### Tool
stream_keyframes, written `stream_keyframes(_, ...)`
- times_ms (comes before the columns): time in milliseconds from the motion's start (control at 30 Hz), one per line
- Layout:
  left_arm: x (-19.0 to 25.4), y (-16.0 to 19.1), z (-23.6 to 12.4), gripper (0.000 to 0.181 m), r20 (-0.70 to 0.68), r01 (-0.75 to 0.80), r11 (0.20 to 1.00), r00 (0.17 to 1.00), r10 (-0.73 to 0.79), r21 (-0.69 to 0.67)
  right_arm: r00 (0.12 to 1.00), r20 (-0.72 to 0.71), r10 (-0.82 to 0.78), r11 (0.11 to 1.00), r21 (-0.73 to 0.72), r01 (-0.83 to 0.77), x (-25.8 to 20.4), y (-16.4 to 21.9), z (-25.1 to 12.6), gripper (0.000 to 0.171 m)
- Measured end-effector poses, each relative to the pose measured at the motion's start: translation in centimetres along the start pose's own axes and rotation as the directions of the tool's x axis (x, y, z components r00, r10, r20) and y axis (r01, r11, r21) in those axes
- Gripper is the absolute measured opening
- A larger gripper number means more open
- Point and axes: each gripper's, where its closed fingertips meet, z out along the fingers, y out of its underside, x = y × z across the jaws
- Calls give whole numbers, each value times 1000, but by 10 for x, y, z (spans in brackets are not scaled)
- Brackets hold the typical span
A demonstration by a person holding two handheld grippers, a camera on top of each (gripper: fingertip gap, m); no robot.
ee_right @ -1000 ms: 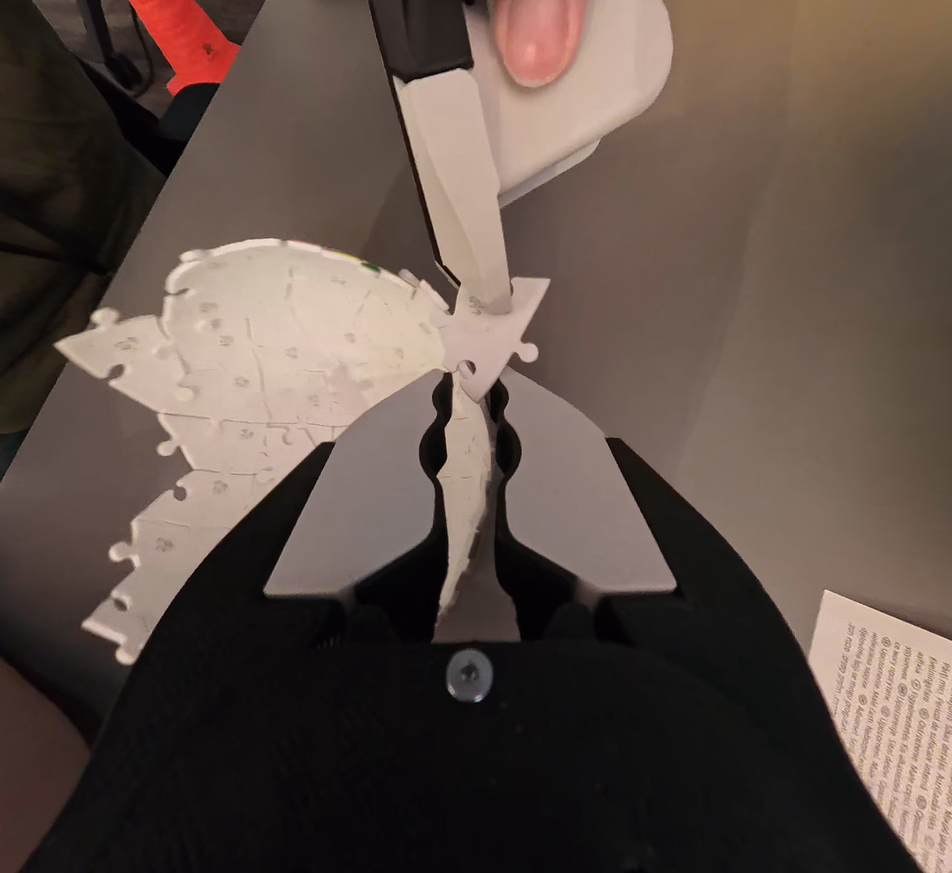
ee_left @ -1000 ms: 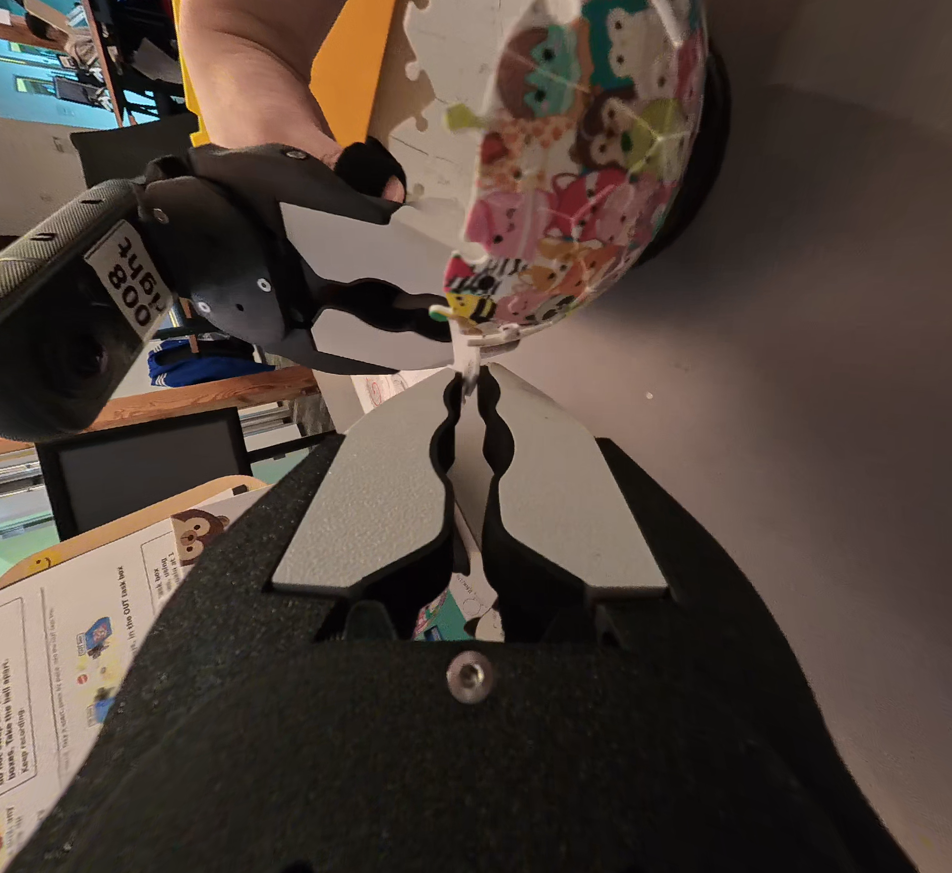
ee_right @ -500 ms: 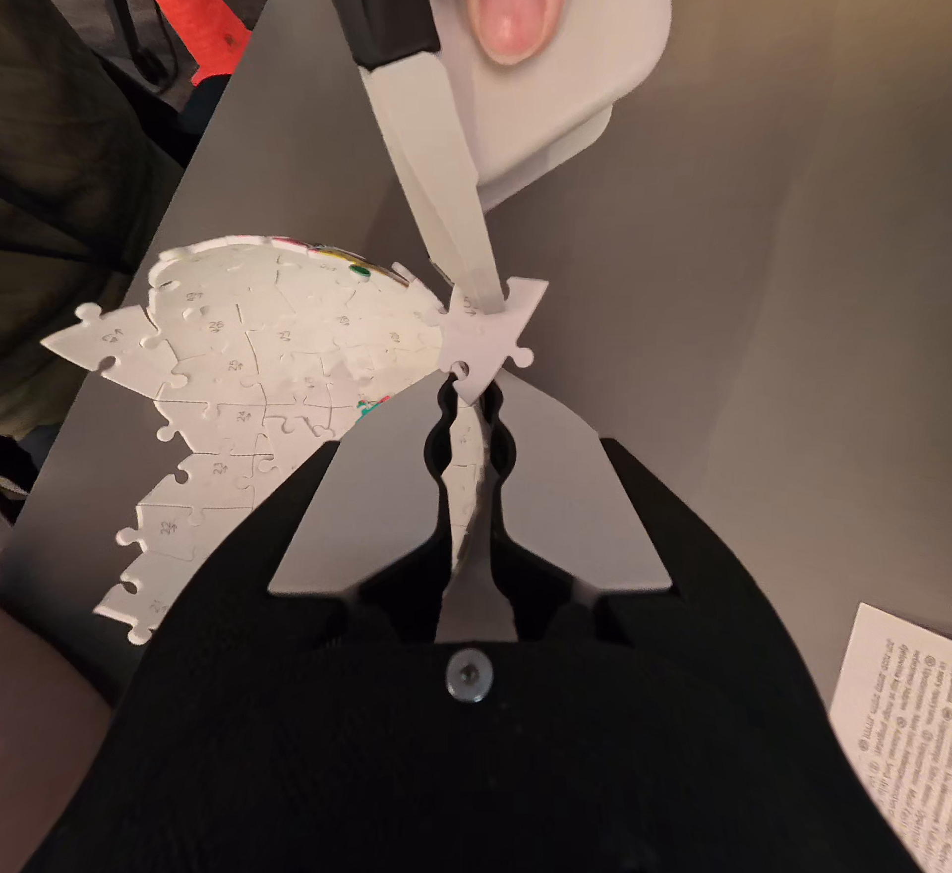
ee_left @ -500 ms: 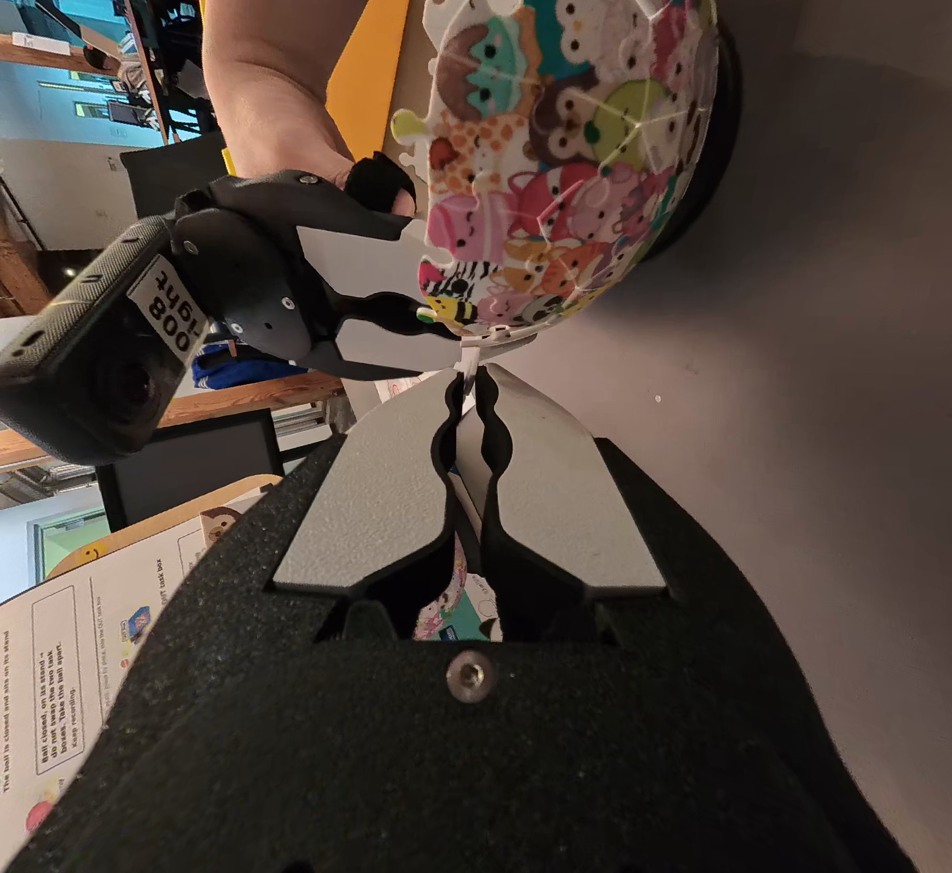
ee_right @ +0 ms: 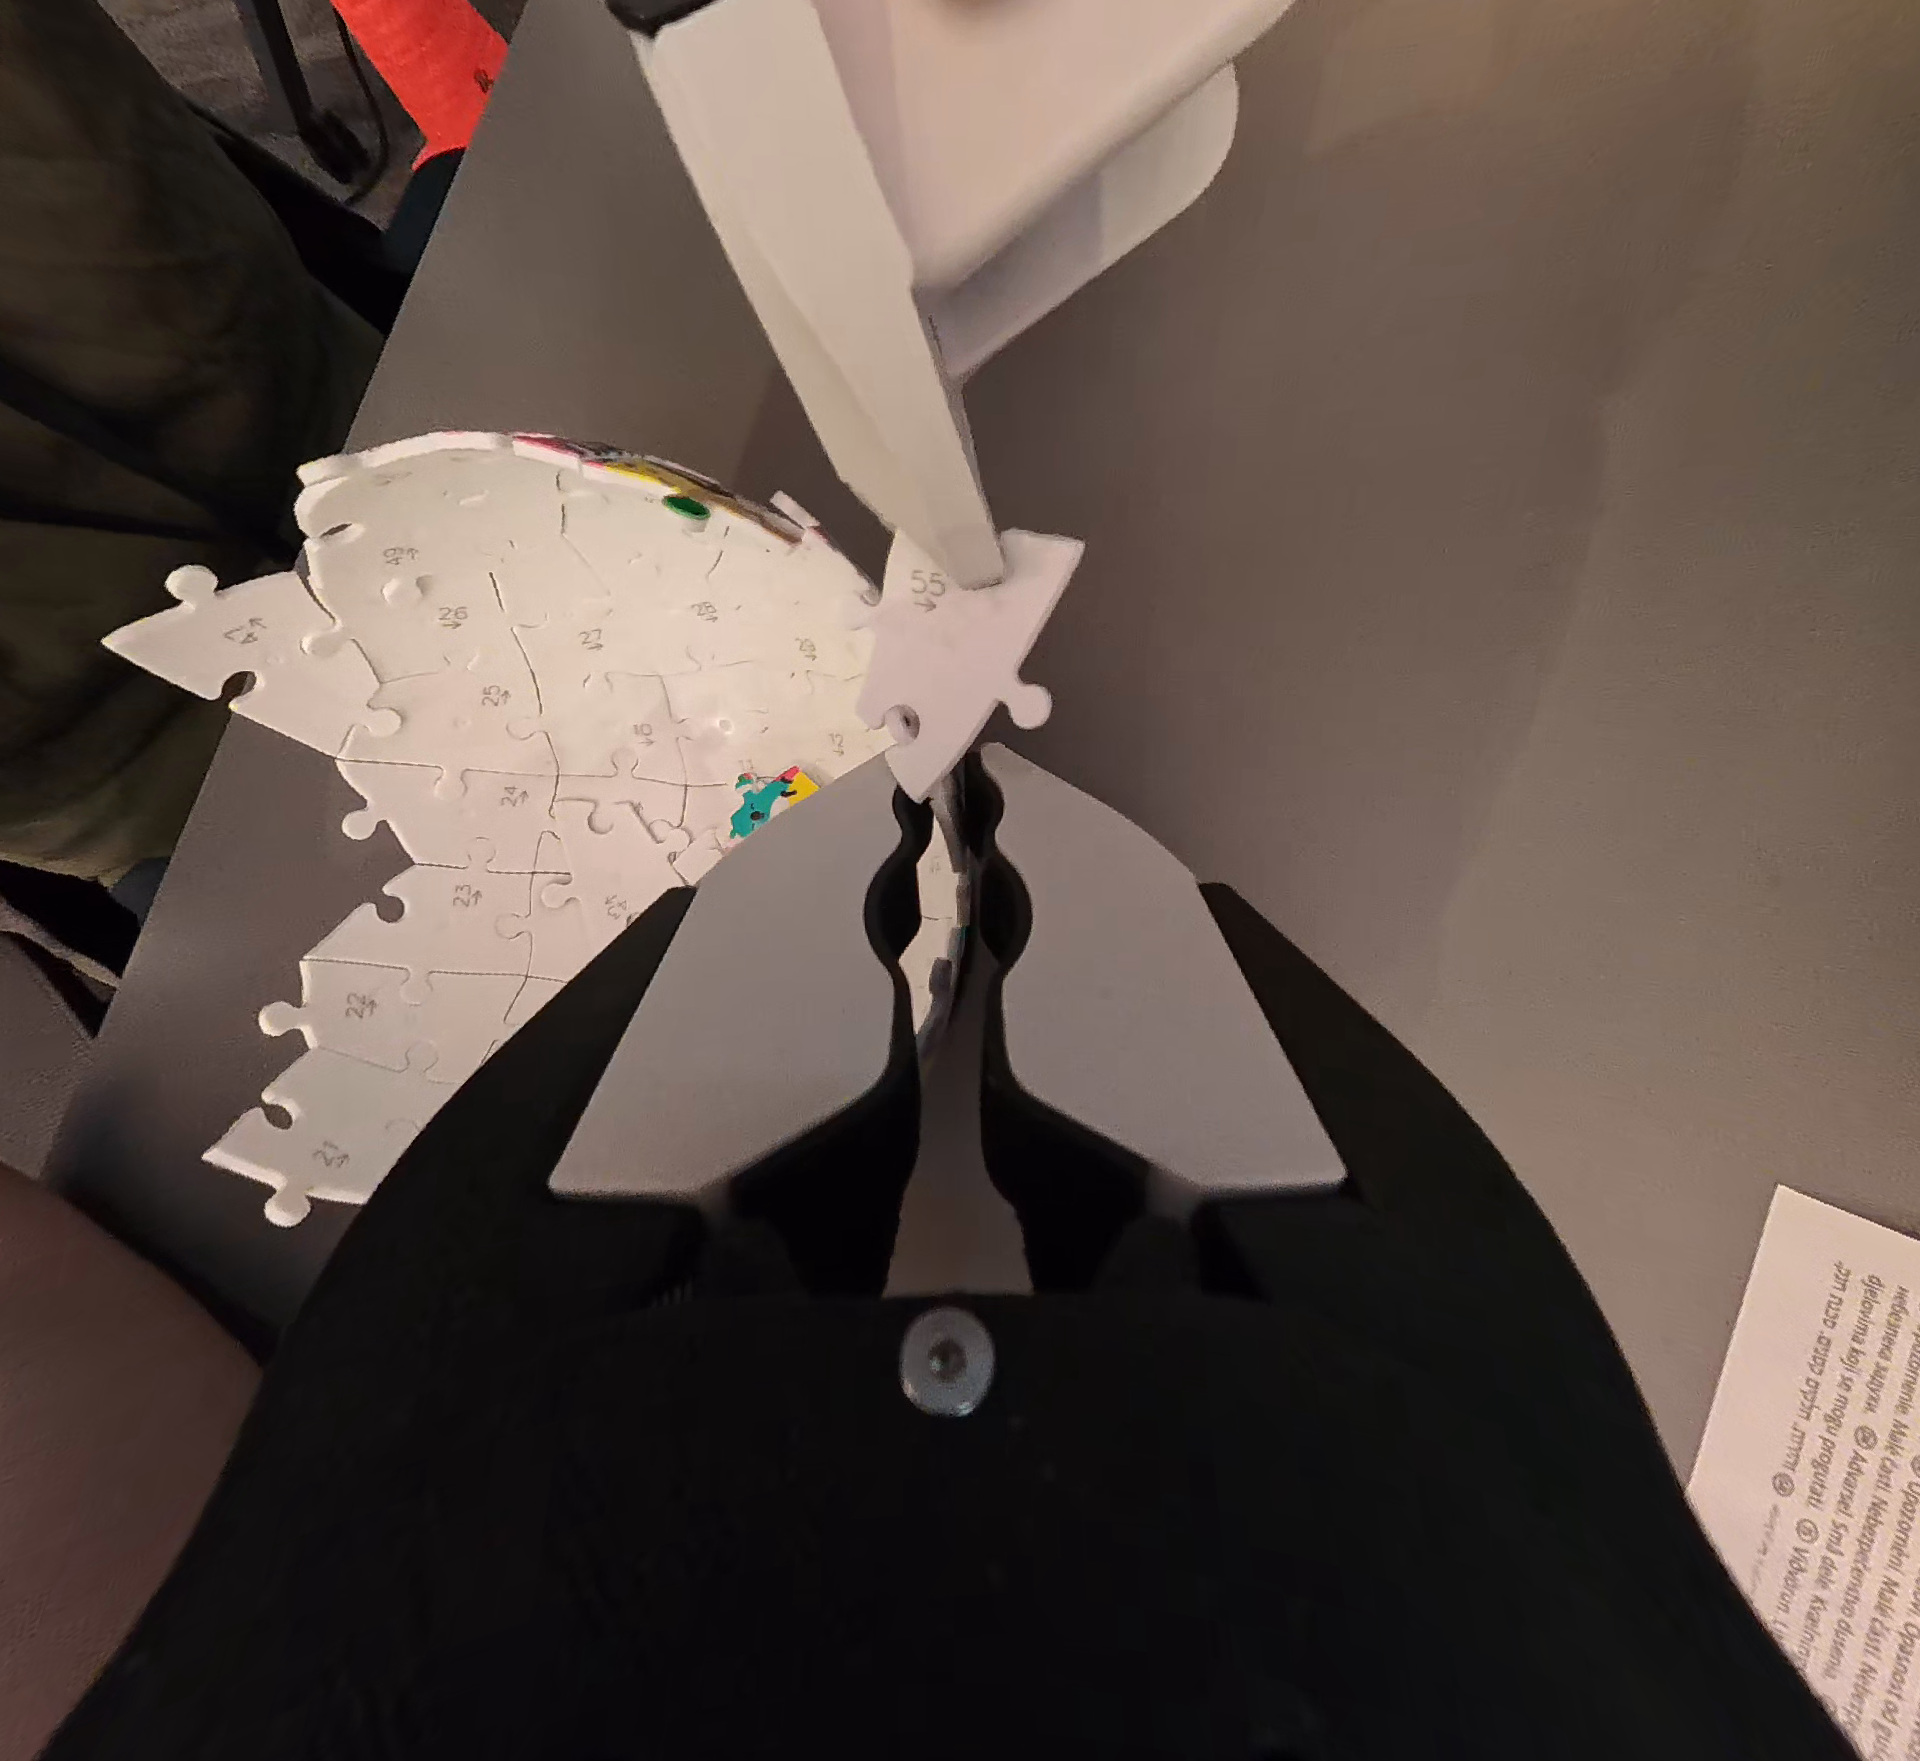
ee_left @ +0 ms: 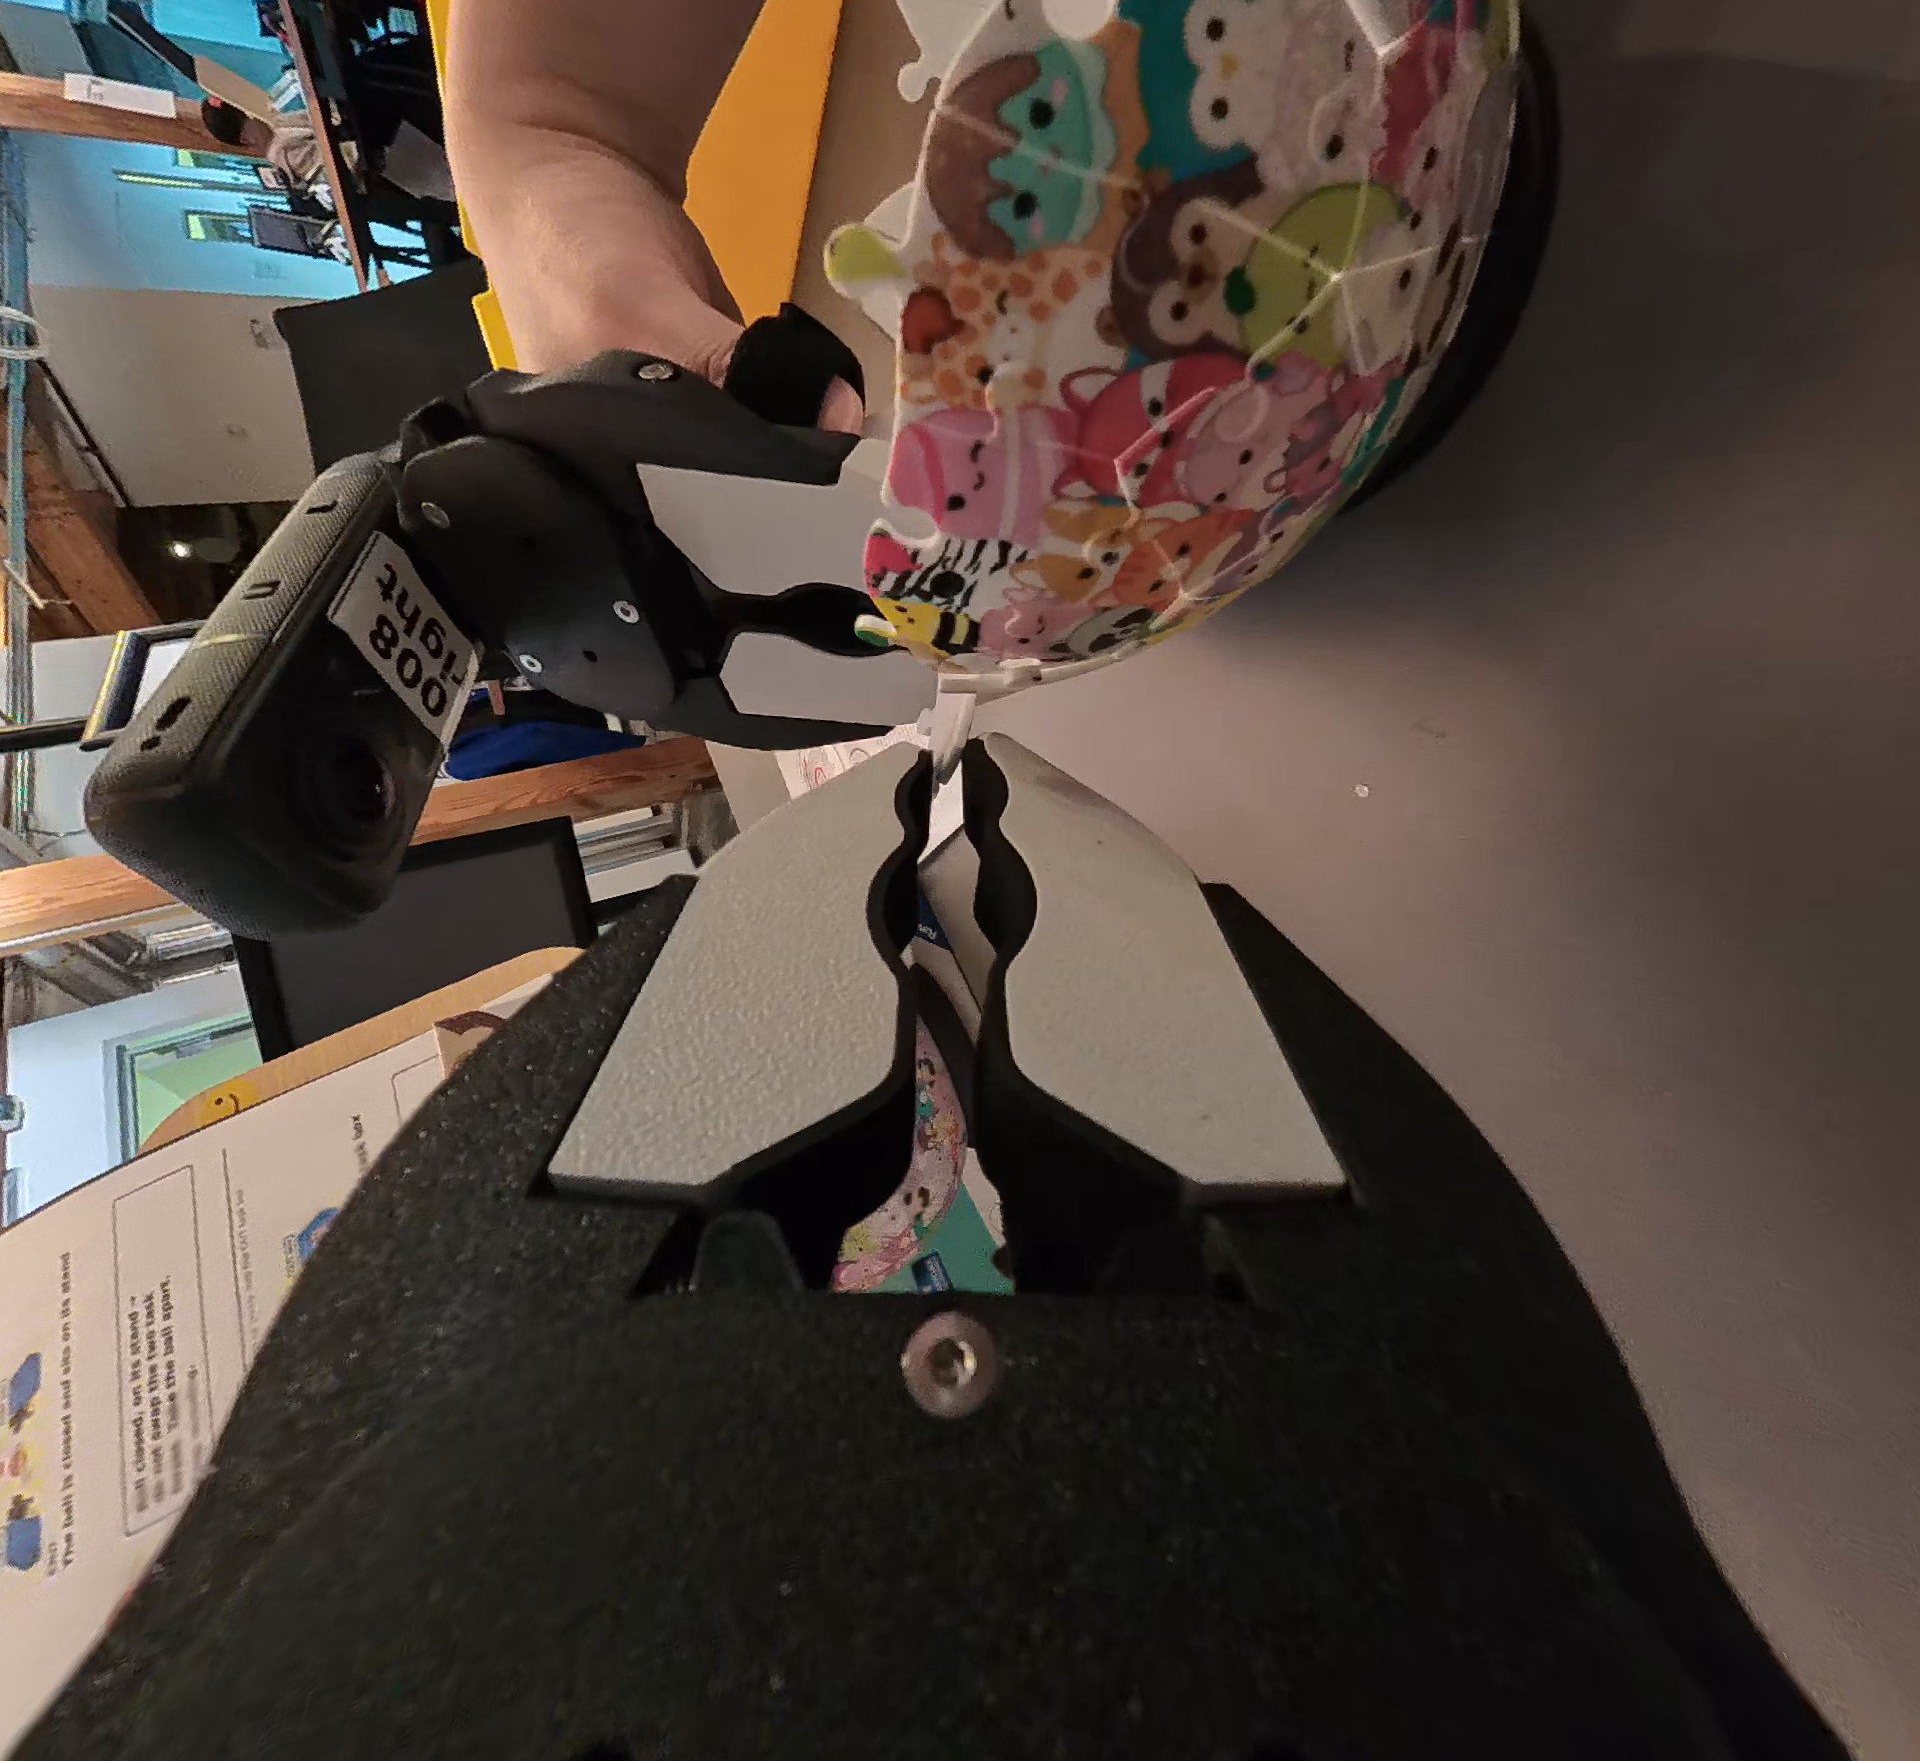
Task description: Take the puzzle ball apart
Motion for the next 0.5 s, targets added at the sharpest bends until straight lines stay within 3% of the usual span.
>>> stream_keyframes(200, -2, 1, 0, 4, -1, -110, 994, 994, 110, -7, 1000, 3, -2, 1000, -7, 2, 0, 0, 1, 6)
stream_keyframes(400, -2, 2, -2, 3, -21, -61, 998, 998, 61, -11, 997, -50, -55, 997, -56, 53, 1, -3, 0, 6)
stream_keyframes(500, -6, 0, -4, 5, -38, 36, 999, 999, -35, 7, 992, -91, -92, 993, -82, 85, 0, -5, -3, 6)
